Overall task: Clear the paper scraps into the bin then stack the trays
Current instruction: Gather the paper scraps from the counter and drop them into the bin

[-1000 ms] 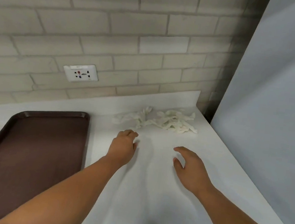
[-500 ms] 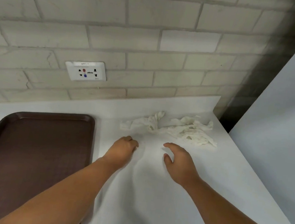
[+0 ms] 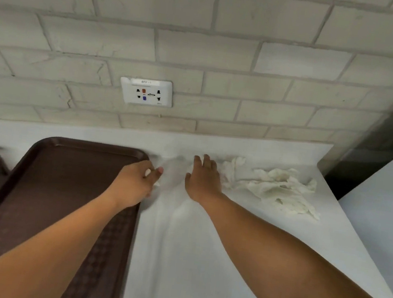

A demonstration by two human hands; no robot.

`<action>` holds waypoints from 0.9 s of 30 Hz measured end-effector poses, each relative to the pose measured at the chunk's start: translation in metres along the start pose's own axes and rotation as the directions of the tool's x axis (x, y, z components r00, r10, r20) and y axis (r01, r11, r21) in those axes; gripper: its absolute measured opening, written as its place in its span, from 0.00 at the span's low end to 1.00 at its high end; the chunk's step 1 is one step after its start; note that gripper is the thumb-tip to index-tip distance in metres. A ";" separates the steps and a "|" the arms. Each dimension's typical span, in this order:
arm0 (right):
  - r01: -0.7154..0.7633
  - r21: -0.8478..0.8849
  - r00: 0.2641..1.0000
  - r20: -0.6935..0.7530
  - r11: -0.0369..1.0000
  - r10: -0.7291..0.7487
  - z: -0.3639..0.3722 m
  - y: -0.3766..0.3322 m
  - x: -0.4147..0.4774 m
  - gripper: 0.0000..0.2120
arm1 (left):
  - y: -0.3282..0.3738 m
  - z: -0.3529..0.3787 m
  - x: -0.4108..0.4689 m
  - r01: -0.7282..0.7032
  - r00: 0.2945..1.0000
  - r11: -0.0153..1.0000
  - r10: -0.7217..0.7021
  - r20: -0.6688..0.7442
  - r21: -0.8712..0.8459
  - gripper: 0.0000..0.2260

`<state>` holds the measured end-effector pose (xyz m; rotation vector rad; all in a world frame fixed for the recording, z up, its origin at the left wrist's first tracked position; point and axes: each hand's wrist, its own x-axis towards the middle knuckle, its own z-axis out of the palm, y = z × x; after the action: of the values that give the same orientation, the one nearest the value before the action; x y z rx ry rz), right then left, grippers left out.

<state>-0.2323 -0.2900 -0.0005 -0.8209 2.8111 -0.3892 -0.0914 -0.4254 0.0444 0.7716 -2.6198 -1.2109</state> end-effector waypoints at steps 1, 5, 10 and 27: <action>-0.017 -0.046 0.999 0.032 0.999 0.019 0.006 -0.004 0.004 0.27 | -0.003 0.000 -0.002 -0.001 1.000 0.999 0.000 -0.029 -0.034 0.16; 0.088 -0.071 0.996 -0.015 0.994 -0.089 0.029 -0.007 -0.006 0.17 | -0.014 -0.003 -0.002 0.009 0.994 0.989 -0.025 -0.108 -0.150 0.07; 0.288 0.130 0.951 -0.156 0.949 -0.268 0.045 0.011 -0.040 0.21 | -0.015 0.001 -0.006 -0.018 0.993 0.994 0.004 -0.119 -0.112 0.08; 0.154 -0.044 0.895 -0.417 0.987 -0.158 0.057 0.066 -0.134 0.16 | 0.018 0.025 -0.045 -0.082 0.997 0.992 0.080 0.023 0.095 0.27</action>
<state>-0.1403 -0.1744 -0.0604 -1.0848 3.1460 -0.6490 -0.0680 -0.3764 0.0446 0.6646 -2.7131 -1.0837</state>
